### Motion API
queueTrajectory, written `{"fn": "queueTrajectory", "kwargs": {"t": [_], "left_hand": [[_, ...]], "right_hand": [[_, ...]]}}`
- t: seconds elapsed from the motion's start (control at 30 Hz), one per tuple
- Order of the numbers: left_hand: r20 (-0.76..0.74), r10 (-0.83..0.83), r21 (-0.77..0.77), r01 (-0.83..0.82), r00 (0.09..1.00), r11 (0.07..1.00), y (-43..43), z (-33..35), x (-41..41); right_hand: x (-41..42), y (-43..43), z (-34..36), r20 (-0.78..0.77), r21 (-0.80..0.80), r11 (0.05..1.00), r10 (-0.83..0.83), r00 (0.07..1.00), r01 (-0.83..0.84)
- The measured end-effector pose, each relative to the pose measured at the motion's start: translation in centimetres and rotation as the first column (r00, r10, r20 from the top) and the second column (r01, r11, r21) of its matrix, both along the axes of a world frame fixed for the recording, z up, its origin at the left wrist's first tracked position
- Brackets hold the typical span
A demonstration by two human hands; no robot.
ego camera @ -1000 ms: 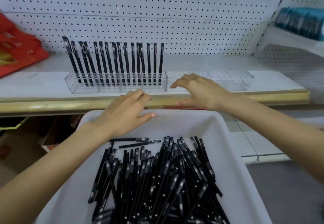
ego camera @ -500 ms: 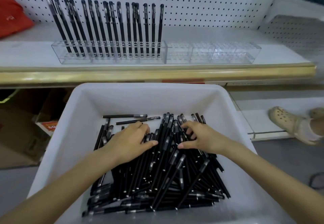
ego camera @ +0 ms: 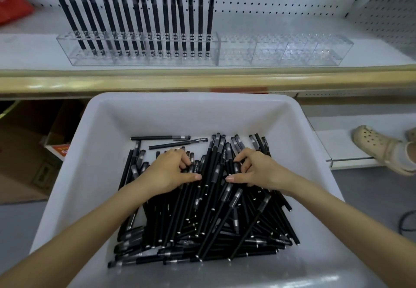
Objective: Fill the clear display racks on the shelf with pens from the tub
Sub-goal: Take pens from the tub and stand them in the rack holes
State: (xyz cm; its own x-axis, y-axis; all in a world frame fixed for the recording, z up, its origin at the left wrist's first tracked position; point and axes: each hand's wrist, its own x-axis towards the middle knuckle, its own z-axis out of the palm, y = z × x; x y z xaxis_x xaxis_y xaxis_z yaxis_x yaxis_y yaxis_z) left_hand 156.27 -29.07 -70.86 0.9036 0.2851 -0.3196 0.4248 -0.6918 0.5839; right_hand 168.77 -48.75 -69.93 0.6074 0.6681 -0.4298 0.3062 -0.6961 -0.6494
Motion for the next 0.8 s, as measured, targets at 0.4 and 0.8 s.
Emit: {"fn": "queueTrajectory", "kwargs": {"t": [0.4,0.8], "left_hand": [[-0.027,0.101,-0.075,-0.102,0.995,0.992,-0.4,0.1,0.5],[0.017,0.233,-0.431,-0.204,0.972,0.879,0.5,2.3,-0.1]], "right_hand": [[0.2,0.6,-0.9,-0.094,0.042,0.990,-0.131,0.987,0.136],[0.2,0.4,0.5,-0.213,0.102,0.984,-0.123,0.969,0.148]]}}
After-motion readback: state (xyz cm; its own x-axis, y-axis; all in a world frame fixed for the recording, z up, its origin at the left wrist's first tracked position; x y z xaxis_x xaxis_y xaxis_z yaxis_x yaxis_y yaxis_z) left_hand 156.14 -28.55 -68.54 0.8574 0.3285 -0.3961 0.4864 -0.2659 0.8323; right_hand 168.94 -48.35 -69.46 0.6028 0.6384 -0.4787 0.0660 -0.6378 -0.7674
